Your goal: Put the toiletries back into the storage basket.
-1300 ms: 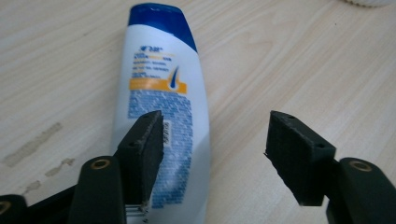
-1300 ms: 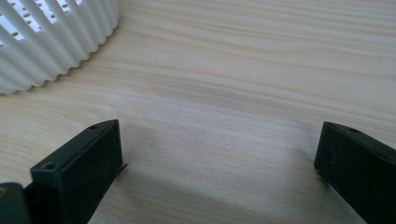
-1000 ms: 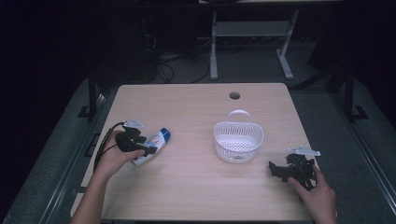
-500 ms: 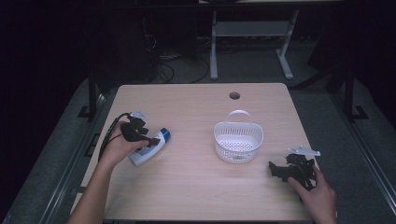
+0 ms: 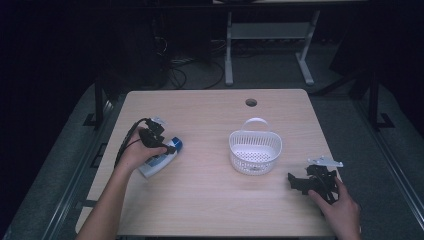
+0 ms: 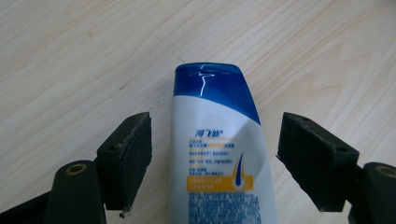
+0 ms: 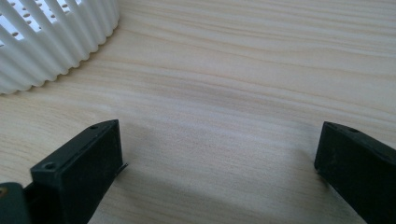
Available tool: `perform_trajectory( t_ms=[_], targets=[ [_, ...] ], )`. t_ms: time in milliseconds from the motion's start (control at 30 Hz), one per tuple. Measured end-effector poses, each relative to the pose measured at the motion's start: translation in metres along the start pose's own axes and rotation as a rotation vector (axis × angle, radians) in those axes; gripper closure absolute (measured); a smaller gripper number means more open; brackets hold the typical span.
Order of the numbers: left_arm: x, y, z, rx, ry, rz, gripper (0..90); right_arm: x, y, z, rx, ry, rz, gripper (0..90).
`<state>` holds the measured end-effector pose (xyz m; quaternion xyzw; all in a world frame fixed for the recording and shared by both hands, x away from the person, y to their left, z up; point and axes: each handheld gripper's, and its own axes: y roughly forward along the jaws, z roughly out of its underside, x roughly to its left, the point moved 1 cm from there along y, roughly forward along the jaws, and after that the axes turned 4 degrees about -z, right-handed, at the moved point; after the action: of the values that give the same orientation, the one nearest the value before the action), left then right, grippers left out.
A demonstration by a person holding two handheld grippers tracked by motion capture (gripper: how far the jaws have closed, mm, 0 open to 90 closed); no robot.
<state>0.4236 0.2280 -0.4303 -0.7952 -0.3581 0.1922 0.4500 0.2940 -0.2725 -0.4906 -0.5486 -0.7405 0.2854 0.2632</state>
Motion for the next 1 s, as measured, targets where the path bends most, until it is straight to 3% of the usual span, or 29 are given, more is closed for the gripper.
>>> perform_trajectory(
  t_ms=[667,1000],
  targets=[
    [-0.009,0.027,-0.011,0.121,0.068,-0.060,26.4,0.000,0.000,0.000,0.000,0.000,0.000,0.5],
    [-0.010,0.034,-0.009,0.156,0.061,-0.049,26.3,0.000,0.000,0.000,0.001,0.000,0.000,0.5]
  ],
)
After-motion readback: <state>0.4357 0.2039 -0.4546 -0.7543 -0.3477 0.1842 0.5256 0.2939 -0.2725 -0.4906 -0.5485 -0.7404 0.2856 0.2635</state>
